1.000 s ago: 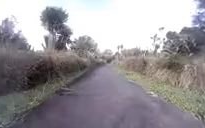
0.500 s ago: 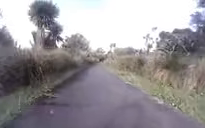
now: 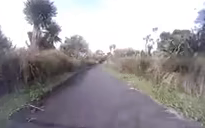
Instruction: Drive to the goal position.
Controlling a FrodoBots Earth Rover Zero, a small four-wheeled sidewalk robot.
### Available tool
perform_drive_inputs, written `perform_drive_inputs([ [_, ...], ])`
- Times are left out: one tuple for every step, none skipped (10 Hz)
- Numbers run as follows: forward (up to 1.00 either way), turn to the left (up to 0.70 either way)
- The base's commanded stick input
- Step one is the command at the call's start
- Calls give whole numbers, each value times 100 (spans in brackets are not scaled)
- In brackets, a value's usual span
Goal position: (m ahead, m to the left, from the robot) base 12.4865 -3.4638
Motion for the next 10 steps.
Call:
perform_drive_inputs([
  [85, 0],
  [85, 0],
  [85, 0],
  [85, 0],
  [85, 0],
  [85, 0],
  [85, 0],
  [85, -20],
  [85, -34],
  [85, -34],
])
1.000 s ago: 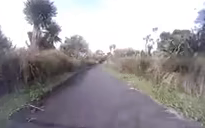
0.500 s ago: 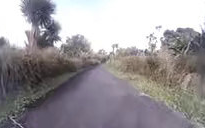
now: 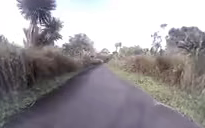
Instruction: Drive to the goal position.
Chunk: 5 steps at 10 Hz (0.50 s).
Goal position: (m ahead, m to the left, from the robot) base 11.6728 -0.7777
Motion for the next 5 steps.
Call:
perform_drive_inputs([
  [85, -34],
  [85, -34],
  [85, -34],
  [85, -34],
  [85, -28],
])
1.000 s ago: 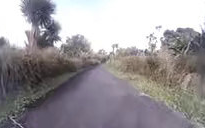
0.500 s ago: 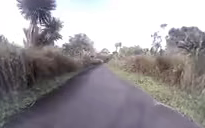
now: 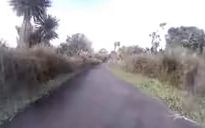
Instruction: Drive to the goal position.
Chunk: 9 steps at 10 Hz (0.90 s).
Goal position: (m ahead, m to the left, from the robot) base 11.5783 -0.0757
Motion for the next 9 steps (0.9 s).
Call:
perform_drive_inputs([
  [85, -16],
  [85, 0],
  [85, 0],
  [85, 0],
  [85, 0],
  [85, 0],
  [85, 0],
  [85, 0],
  [85, 0],
])
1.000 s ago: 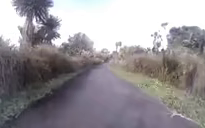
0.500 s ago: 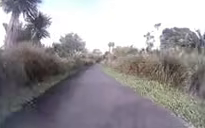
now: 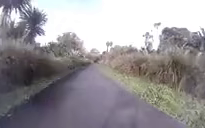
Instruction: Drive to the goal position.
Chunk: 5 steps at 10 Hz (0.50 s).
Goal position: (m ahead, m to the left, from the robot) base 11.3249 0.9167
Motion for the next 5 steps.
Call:
perform_drive_inputs([
  [85, 0],
  [85, 0],
  [85, 0],
  [85, 0],
  [85, 0],
])
